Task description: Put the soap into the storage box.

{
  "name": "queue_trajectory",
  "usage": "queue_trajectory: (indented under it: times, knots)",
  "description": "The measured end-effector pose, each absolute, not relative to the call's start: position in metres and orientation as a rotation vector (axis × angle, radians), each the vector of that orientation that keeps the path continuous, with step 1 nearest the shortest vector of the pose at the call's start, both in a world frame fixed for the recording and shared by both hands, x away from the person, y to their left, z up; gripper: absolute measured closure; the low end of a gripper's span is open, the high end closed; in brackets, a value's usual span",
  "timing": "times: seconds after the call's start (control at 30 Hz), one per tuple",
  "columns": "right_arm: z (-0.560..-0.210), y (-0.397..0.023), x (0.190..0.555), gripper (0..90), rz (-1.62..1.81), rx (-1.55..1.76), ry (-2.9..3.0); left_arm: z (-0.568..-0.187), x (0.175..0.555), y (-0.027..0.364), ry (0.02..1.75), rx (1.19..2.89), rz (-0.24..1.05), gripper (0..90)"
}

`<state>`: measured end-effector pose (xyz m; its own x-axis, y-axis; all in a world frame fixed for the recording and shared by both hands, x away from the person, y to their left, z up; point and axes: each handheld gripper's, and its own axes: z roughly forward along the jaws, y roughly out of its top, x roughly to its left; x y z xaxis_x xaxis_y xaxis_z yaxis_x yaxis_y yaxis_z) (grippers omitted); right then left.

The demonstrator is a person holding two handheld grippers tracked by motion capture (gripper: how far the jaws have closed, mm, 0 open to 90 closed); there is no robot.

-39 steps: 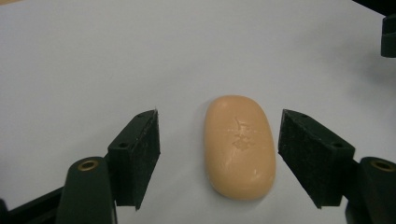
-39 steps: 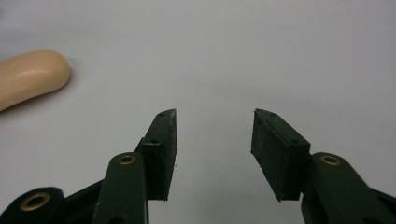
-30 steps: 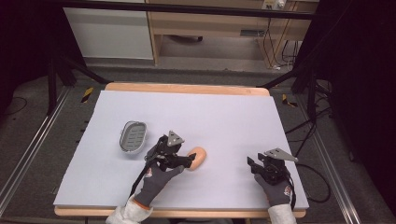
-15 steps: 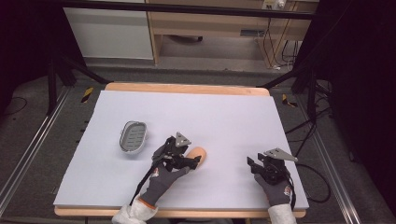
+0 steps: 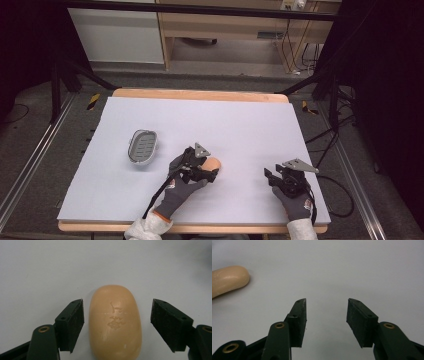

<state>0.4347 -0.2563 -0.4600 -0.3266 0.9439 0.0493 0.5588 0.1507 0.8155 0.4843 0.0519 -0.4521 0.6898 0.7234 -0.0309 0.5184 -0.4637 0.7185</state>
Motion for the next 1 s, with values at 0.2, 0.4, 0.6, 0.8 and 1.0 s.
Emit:
queue_trajectory:
  times: [0.2,0.4,0.6,0.8,1.0]
  knots:
    - [-0.460,-0.256,0.435,50.4,1.057,1.433,1.953,-0.459,0.487,0.047,0.952,2.200,0.366,26.6]
    - [-0.460,-0.256,0.435,50.4,1.053,1.428,1.957,-0.463,0.488,0.045,0.963,2.221,0.358,27.1]
    - [-0.460,-0.256,0.435,50.4,1.053,1.425,1.960,-0.469,0.490,0.043,0.970,2.240,0.356,28.0]
    - [-0.461,-0.256,0.435,50.4,1.051,1.426,1.963,-0.472,0.492,0.042,0.980,2.248,0.351,30.5]
    - [-0.460,-0.256,0.435,50.5,1.051,1.424,1.962,-0.473,0.492,0.042,0.983,2.251,0.338,31.0]
